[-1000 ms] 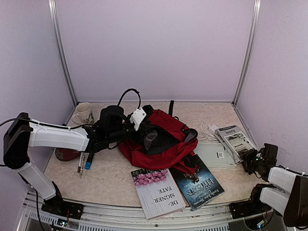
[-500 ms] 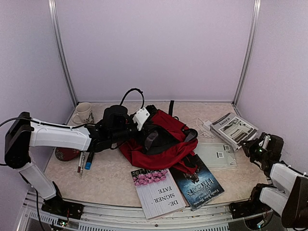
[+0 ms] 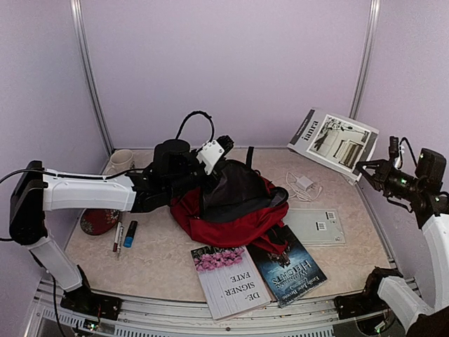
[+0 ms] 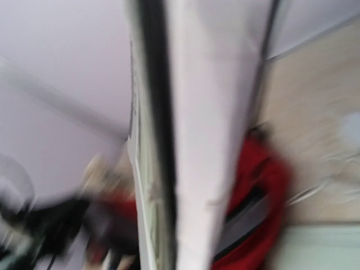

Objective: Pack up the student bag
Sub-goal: Pick up the book from the corner of the board, then place the book in the largest pocket of the bag.

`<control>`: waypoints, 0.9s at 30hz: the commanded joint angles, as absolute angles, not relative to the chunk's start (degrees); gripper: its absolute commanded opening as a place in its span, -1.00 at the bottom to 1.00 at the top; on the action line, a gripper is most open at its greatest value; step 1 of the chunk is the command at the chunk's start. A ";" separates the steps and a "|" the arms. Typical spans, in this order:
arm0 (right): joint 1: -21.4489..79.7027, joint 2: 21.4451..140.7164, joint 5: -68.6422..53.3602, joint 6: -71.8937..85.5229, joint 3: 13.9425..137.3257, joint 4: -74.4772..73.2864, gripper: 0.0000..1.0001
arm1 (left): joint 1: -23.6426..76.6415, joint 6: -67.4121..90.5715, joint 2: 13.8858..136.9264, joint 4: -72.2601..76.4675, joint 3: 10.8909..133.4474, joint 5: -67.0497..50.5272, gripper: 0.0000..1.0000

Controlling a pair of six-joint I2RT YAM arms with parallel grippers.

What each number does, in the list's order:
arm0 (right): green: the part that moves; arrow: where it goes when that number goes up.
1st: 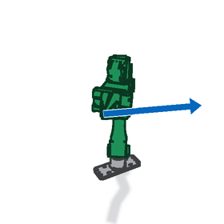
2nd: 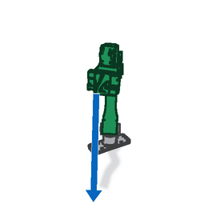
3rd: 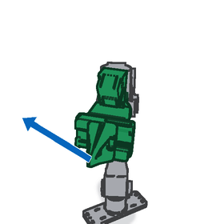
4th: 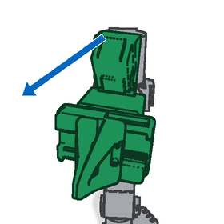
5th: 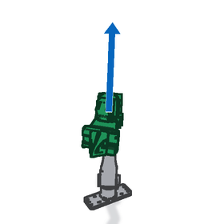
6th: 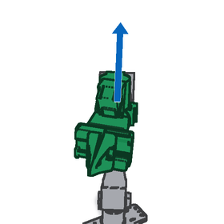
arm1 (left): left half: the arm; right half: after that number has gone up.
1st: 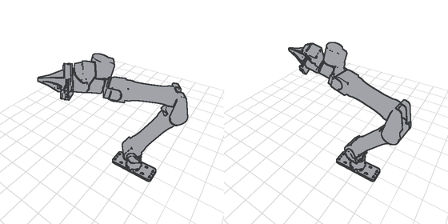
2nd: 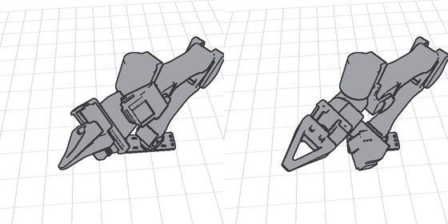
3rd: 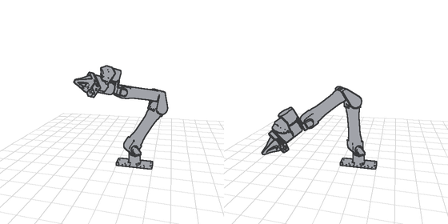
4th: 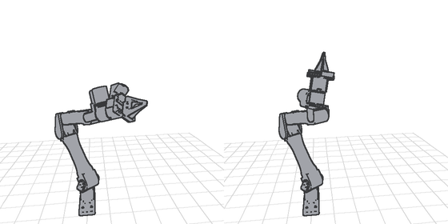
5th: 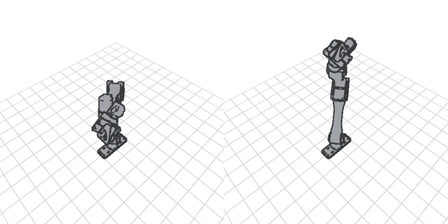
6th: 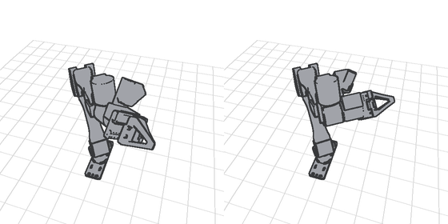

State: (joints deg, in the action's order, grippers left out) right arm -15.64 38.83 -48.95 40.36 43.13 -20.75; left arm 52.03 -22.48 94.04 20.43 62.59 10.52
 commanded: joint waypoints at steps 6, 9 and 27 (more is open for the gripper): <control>0.42 31.76 -57.99 44.90 44.10 -34.50 -1.00 | 51.94 -24.26 97.89 19.74 71.16 15.37 -0.88; 5.69 33.25 -54.58 45.11 42.38 -37.13 -1.00 | 51.42 -23.81 100.59 16.42 75.55 17.23 -0.91; 27.86 50.66 -28.79 80.98 23.18 11.58 -1.00 | 58.39 -26.58 90.89 16.51 69.05 7.76 -0.90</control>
State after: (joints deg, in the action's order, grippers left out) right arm 27.38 48.12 -37.54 71.05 23.62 -3.27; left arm 55.96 -24.32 95.81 14.39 71.02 12.69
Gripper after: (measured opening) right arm 0.034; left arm 0.055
